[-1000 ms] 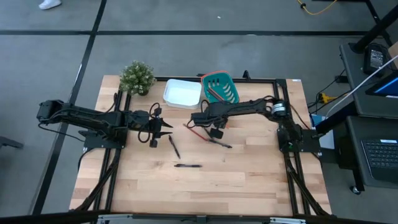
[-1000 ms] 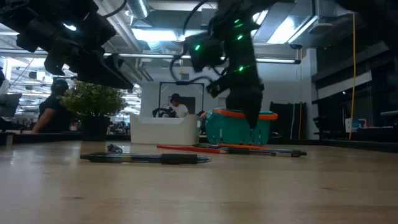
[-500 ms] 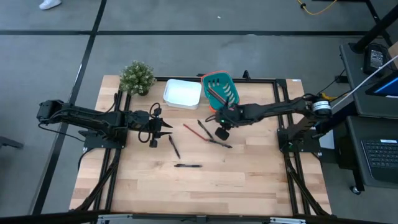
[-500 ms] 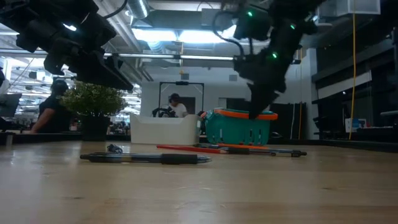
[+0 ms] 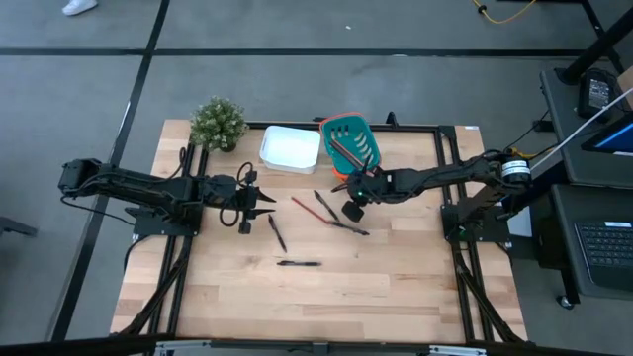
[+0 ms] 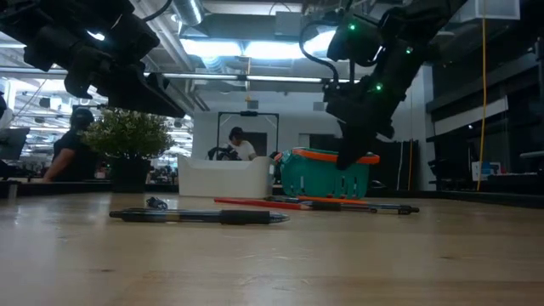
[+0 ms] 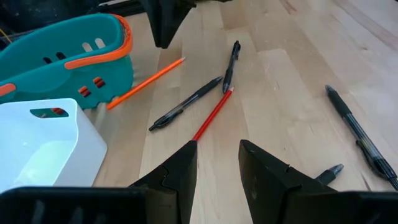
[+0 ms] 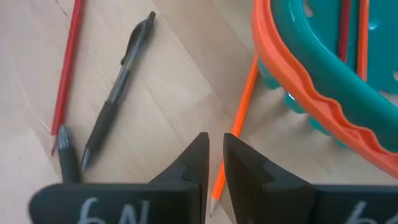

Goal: Sort pens & pencils
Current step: Put the orange pencil into the dark green bin

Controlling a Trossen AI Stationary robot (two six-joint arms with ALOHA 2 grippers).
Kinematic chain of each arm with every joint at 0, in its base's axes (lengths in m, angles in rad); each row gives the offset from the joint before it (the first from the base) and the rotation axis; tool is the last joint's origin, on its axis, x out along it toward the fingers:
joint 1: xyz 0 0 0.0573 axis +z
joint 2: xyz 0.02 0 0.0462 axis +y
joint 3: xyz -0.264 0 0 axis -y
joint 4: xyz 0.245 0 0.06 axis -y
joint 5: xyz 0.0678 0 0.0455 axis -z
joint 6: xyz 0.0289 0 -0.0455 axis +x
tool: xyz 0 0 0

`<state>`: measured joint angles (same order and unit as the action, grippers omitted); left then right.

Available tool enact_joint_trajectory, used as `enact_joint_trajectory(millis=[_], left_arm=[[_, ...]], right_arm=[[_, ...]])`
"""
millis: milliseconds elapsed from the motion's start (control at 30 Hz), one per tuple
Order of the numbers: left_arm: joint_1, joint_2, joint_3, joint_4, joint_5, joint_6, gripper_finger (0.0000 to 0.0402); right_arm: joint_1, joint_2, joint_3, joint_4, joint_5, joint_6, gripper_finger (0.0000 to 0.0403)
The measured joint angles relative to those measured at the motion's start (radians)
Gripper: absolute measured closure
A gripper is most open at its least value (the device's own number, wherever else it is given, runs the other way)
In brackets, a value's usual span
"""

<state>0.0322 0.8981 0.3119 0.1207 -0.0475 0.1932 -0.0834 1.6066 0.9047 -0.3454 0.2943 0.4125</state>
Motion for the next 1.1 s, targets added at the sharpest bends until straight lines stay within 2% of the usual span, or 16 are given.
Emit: enact_joint_trajectory(millis=[433,533,833,967,1100], left_arm=[[0.000,0.000,0.000,-0.008,0.000,0.001,0.0289],[0.000,0.000,0.000,-0.008,0.000,0.001,0.0289],[0.000,0.000,0.000,-0.008,0.000,0.001,0.0289],[0.000,0.000,0.000,-0.008,0.000,0.001,0.0289],[0.000,0.000,0.000,-0.008,0.000,0.001,0.0289]], right_arm=[[0.000,0.004,0.001,0.023,-0.024,0.050,0.0348],[0.000,0.004,0.001,0.023,-0.024,0.034,0.0328],[-0.005,0.014,0.002,0.026,-0.025,0.033,0.0226],[-0.005,0.057,0.002,0.037,-0.026,0.055,0.0211],[-0.010,0.098,0.002,0.056,-0.026,0.054,0.0216]])
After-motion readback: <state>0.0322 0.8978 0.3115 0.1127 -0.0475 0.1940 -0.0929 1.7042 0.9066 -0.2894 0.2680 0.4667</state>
